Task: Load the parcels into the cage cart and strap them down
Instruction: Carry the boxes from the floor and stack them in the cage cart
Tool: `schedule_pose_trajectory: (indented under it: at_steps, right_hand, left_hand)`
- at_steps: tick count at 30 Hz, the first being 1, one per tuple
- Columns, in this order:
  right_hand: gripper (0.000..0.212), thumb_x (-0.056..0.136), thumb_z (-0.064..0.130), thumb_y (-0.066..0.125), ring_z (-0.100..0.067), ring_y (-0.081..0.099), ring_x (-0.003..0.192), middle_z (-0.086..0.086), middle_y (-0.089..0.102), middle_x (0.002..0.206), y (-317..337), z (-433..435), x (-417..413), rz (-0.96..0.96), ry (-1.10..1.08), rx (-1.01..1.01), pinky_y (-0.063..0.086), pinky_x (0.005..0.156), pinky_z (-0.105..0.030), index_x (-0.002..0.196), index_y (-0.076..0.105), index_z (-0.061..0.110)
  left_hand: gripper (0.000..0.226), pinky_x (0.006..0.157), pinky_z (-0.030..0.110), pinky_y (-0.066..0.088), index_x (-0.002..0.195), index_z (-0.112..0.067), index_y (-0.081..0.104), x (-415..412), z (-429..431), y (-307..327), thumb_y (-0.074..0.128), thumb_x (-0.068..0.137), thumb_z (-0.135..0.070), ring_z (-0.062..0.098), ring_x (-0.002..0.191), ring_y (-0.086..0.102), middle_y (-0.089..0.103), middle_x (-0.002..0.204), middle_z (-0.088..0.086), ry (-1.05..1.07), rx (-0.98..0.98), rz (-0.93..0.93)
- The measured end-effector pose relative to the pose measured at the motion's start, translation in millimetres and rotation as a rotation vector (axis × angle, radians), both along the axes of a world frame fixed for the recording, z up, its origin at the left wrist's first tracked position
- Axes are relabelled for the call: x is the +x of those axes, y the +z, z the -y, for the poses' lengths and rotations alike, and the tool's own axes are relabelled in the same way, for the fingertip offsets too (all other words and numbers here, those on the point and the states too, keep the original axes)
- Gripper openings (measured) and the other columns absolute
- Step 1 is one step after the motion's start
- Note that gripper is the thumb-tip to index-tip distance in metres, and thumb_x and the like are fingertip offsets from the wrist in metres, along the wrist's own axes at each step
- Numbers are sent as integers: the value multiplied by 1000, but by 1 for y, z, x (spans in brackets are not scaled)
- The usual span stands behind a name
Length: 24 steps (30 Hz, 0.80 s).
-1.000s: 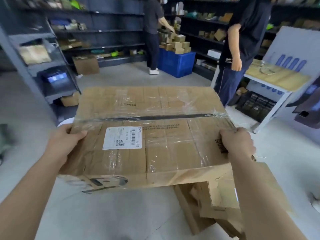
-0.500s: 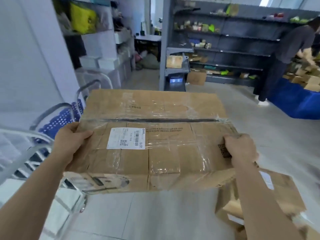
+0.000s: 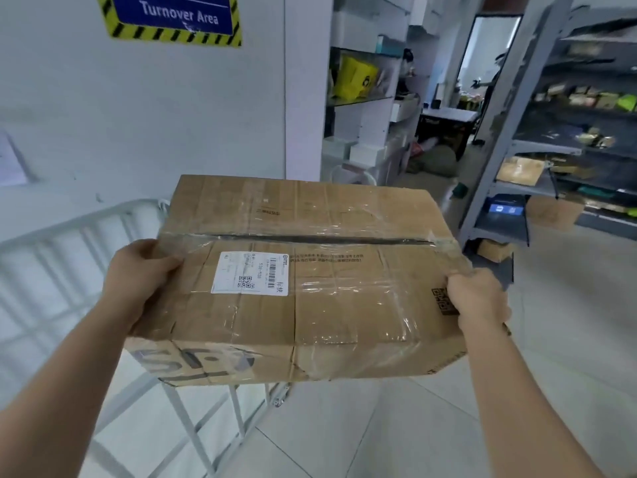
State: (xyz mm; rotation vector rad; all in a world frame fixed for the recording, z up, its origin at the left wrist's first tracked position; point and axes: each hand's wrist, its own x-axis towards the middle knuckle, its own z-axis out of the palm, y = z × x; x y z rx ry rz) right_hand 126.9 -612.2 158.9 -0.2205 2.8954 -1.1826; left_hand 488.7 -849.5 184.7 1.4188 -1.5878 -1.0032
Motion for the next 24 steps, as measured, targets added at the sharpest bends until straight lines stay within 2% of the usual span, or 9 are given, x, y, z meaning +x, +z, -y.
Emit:
schedule_pose_trajectory:
  at_steps: [2, 6, 8, 10, 12, 14, 16, 19, 24]
  right_hand:
    - [29, 90, 28, 51, -40, 53, 110, -18, 61, 114, 3, 32, 14, -9, 42, -10, 41, 95, -44, 111, 57, 9]
    - [18, 90, 30, 52, -40, 56, 102, -18, 62, 106, 11, 96, 26, -48, 149, -46, 45, 89, -43, 90, 53, 12]
    - [24, 91, 33, 53, -39, 56, 104, -16, 63, 107, 15, 130, 28, -53, 193, -30, 41, 86, -38, 96, 59, 11]
    - [29, 90, 36, 55, -38, 57, 103, -15, 64, 107, 17, 167, 27, -64, 241, -55, 45, 90, -40, 101, 62, 10]
    - [31, 90, 37, 56, -39, 57, 104, -15, 63, 109, 18, 205, 25, -68, 291, -82, 46, 87, -40, 103, 62, 9]
    - [35, 90, 38, 56, -39, 57, 106, -15, 62, 111, 19, 243, 23, -57, 350, -84, 45, 84, -38, 108, 61, 7]
    - [40, 85, 42, 55, -39, 57, 105, -14, 63, 112, 19, 280, 25, -49, 413, -110, 47, 91, -46, 108, 62, 9]
    - [46, 77, 47, 53, -38, 57, 102, -11, 63, 110, 13, 332, 29, -45, 485, -91, 48, 91, -51, 105, 62, 12]
    - [47, 85, 46, 56, -38, 54, 111, -13, 61, 118, 5, 403, 46, -74, 569, -27, 43, 97, -48, 115, 59, 11]
  left_hand:
    - [39, 82, 40, 49, 119, -14, 62, 24, 15, 2, 71, 81, -15, 25, 75, 58, 66, 92, 16, 43, 6, -12]
    - [40, 89, 44, 52, 119, -14, 63, 54, 43, 2, 71, 80, -17, 27, 86, 63, 68, 103, 9, 143, 10, -38]
    - [37, 90, 47, 52, 116, -17, 65, 63, 58, 2, 70, 79, -20, 28, 89, 65, 69, 100, 7, 194, 13, -54]
    - [34, 87, 44, 53, 111, -17, 67, 71, 75, 0, 70, 77, -20, 27, 81, 64, 69, 91, 7, 241, 14, -77]
    - [35, 83, 44, 52, 107, -16, 68, 77, 92, -4, 70, 73, -22, 27, 75, 63, 70, 87, 7, 292, 10, -97]
    - [39, 84, 44, 53, 109, -18, 68, 81, 104, -6, 71, 71, -24, 28, 79, 64, 70, 94, 7, 355, 8, -114]
    - [38, 87, 40, 50, 116, -20, 65, 84, 115, -7, 71, 78, -20, 27, 85, 61, 67, 101, 6, 415, 9, -131]
    - [44, 88, 37, 48, 125, -20, 61, 93, 136, -13, 70, 83, -17, 25, 92, 59, 65, 110, 6, 485, 20, -161]
    - [54, 88, 37, 46, 135, -15, 53, 116, 171, -30, 71, 84, -15, 26, 97, 58, 62, 121, 7, 540, 103, -197]
